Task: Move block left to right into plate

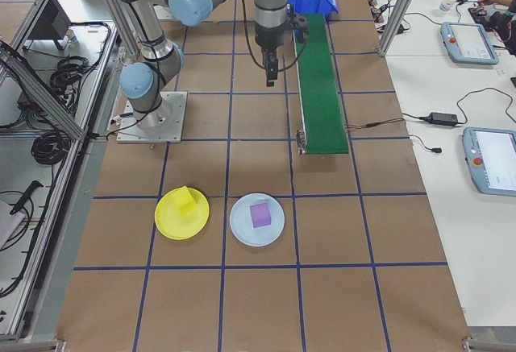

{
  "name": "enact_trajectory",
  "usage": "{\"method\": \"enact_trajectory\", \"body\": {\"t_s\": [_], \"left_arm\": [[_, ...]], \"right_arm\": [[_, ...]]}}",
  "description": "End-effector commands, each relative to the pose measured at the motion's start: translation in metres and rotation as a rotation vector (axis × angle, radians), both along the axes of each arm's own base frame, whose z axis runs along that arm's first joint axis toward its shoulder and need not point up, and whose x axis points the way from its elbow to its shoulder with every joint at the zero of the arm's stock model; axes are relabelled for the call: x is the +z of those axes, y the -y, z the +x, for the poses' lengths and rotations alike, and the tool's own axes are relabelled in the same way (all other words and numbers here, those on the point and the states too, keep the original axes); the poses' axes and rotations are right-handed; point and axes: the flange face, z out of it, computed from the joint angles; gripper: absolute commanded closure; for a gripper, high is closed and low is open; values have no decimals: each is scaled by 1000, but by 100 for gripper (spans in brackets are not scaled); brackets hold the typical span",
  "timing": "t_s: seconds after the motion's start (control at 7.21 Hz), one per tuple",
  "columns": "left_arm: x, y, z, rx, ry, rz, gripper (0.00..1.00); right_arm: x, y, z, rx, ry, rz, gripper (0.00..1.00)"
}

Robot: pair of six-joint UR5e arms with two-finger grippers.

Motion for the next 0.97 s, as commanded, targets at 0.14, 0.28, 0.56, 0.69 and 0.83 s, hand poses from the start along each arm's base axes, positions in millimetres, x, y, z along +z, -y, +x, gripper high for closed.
{"method": "enact_trajectory", "body": {"t_s": [0.14, 0.28, 0.56, 0.69, 0.83], "left_arm": [[0, 0, 0, 0, 0, 0, 0], [0, 0, 0, 0, 0, 0, 0], [0, 0, 0, 0, 0, 0, 0], [0, 0, 0, 0, 0, 0, 0], [-1, 0, 0, 0, 0, 2, 0]], "right_arm": [[17, -9, 189, -132, 35, -29, 0], [-8, -21, 240, -107, 70, 20, 0], [-29, -9, 239, 20, 96, 23, 0], [-33, -8, 233, 5, 100, 34, 0], [-36, -6, 220, -30, 92, 59, 0]]}}
